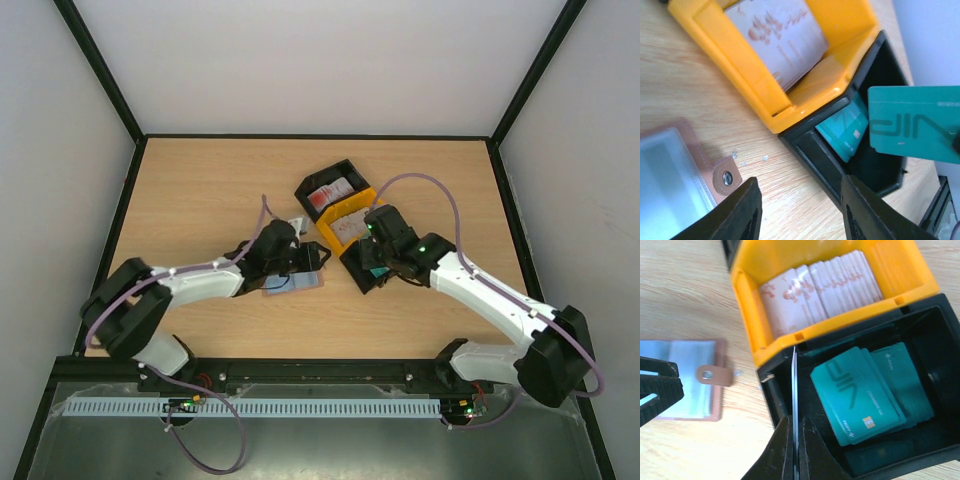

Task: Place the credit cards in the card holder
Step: Pick up the credit card from the storage box.

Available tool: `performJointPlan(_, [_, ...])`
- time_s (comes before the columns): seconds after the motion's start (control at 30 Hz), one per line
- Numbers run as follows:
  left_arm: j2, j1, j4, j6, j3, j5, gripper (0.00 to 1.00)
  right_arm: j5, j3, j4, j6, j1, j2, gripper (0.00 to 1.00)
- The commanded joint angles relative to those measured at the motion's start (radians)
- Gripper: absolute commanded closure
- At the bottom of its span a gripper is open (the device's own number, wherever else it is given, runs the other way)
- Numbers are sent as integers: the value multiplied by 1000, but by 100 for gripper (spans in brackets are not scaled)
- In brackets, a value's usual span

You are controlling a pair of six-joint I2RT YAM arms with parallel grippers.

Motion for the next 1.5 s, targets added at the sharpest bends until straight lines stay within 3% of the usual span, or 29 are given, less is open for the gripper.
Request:
performJointPlan(0.0, [-166, 14, 0, 85, -42, -32, 50, -138, 55, 55, -59, 2, -72, 98])
performJointPlan(0.1, [-320, 16, -38, 133, -85, -70, 37, -292, 71, 117, -90, 2, -125, 98])
performJointPlan(0.3, [-603, 30, -208, 239, -102, -117, 1, -555, 49, 251, -96, 2, -148, 98])
performJointPlan(0.43, [-742, 38, -306, 275, -99, -96, 0, -750, 41, 319, -110, 1, -136, 98])
performJointPlan(0.7, [-782, 42, -537, 311, 2, -10, 0, -1032, -3, 427, -115, 2, -122, 98])
performJointPlan(0.87, [-744, 43, -653, 398, 103, 175, 0, -1077, -42, 450, -130, 3, -132, 98])
performJointPlan(1.07, [-707, 45, -732, 467, 165, 260, 0, -1090, -55, 418, -169, 2, -123, 98])
performJointPlan(1.23, [-646, 45, -699, 530, 126, 278, 1, -1093, -104, 500, -162, 3, -164, 98])
performJointPlan(1.47, [-606, 45, -595, 535, 91, 392, 14, -1106, -115, 494, -174, 2, -136, 98])
